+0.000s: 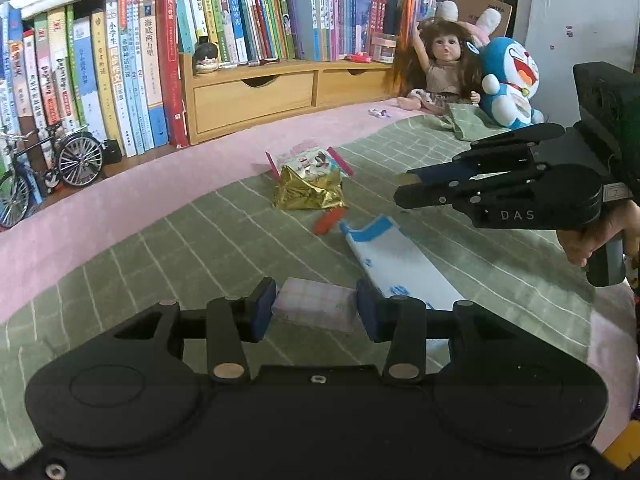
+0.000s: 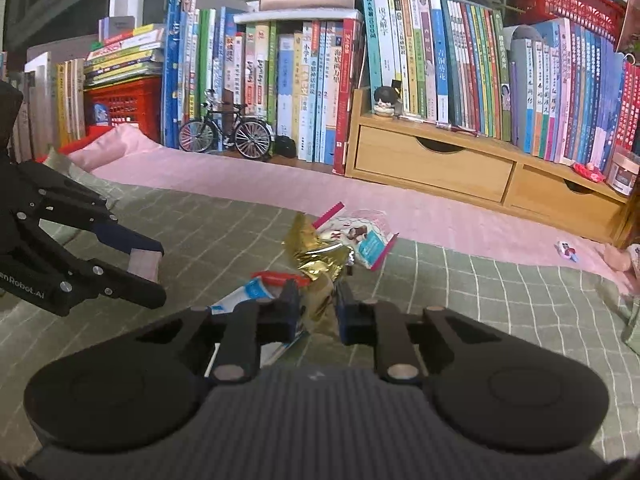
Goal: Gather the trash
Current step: 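Carry the white block and gold foil off the bed, lowering below the edge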
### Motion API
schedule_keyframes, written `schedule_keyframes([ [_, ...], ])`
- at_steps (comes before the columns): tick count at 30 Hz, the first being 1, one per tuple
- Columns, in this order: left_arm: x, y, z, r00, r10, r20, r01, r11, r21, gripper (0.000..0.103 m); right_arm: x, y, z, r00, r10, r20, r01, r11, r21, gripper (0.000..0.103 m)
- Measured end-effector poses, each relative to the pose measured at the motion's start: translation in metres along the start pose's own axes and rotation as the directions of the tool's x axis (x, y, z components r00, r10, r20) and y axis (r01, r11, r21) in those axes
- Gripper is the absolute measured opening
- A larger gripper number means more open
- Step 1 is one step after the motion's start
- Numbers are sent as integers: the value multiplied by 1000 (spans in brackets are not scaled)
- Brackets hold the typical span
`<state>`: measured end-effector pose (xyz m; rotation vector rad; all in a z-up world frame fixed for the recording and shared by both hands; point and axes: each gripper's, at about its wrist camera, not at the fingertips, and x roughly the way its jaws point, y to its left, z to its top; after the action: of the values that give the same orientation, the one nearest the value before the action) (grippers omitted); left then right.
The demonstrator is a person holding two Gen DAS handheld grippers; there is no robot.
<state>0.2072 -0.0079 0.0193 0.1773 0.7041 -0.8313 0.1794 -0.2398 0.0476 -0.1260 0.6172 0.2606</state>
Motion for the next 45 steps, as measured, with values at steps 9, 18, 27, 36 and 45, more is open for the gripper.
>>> schedule_keyframes([
  [9, -51, -25, -23, 997, 10, 70, -5, 998, -61, 42, -40, 16, -11, 999, 36, 6, -36, 999, 2, 21],
  [18, -110, -67, -43, 990, 22, 137, -11, 997, -75, 42, -92, 33, -17, 993, 101, 60, -102, 995, 7, 20],
  [27, -150, -102, -73, 990, 34, 139, -19, 994, -105, 42, -137, 52, -38, 979, 200, 48, -200, 980, -5, 21],
  [36, -178, -130, -107, 990, 21, 137, -4, 992, -122, 42, -172, 74, -71, 954, 301, 7, -301, 954, -2, 21],
  [45, -201, -162, -134, 990, -3, 139, 19, 993, -116, 42, -201, 93, -95, 941, 339, 13, -340, 940, 17, 21],
])
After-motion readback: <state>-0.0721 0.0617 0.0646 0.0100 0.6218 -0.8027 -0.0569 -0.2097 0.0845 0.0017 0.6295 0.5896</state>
